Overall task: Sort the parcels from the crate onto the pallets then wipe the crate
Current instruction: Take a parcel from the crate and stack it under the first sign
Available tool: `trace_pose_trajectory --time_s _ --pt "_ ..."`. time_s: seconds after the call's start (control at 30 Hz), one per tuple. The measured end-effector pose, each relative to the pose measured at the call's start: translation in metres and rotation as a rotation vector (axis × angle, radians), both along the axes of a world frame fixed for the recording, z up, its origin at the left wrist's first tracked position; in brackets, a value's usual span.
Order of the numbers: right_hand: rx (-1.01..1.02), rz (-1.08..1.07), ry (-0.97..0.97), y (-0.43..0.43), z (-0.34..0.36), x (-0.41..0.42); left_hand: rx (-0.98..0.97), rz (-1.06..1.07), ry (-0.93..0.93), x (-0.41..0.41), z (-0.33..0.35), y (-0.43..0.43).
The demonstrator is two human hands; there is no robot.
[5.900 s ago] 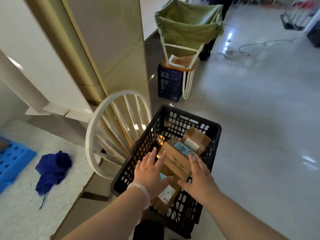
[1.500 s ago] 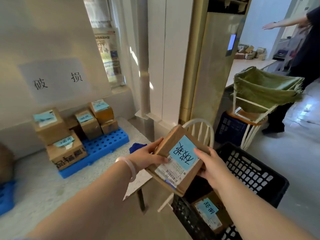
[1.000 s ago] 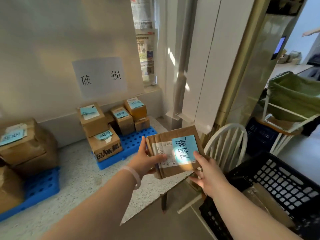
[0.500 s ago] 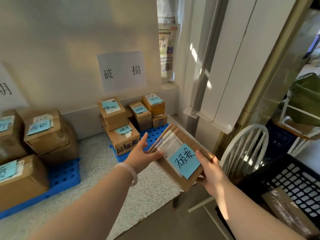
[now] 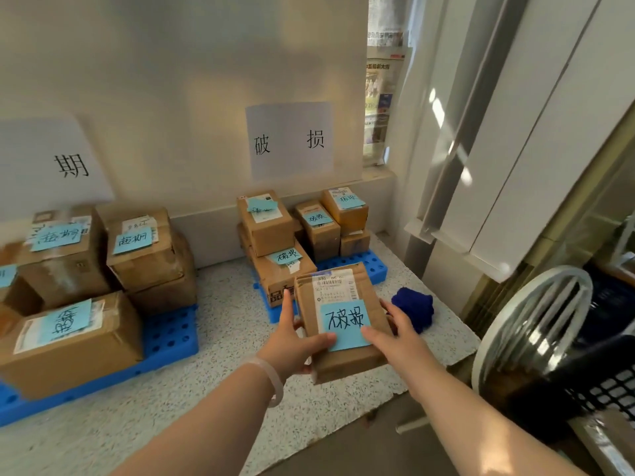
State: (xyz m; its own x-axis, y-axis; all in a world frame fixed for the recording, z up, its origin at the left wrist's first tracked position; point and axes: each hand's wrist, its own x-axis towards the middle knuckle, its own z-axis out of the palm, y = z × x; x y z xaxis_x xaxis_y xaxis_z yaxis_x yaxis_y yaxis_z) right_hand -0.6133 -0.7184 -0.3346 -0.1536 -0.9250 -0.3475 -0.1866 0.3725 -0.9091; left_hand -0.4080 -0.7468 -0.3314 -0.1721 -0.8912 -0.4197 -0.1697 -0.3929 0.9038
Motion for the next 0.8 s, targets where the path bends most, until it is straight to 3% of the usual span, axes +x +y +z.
trace_pose_trajectory --time_s 0.2,0.4,0.8 --pt "-0.034 0.043 0.062 -0.010 -0.005 0.016 -0.200 -0.036 -0.186 0.005 -0.016 0.000" --pt "-0.031 0.054 0.055 -0.040 -0.010 0.007 -0.299 -0.136 -0.218 -0.008 -0.026 -0.019" --pt "0.037 0.134 0.102 -0.159 -0.038 -0.037 -0.225 -0.110 -0.304 -0.057 -0.053 -0.123"
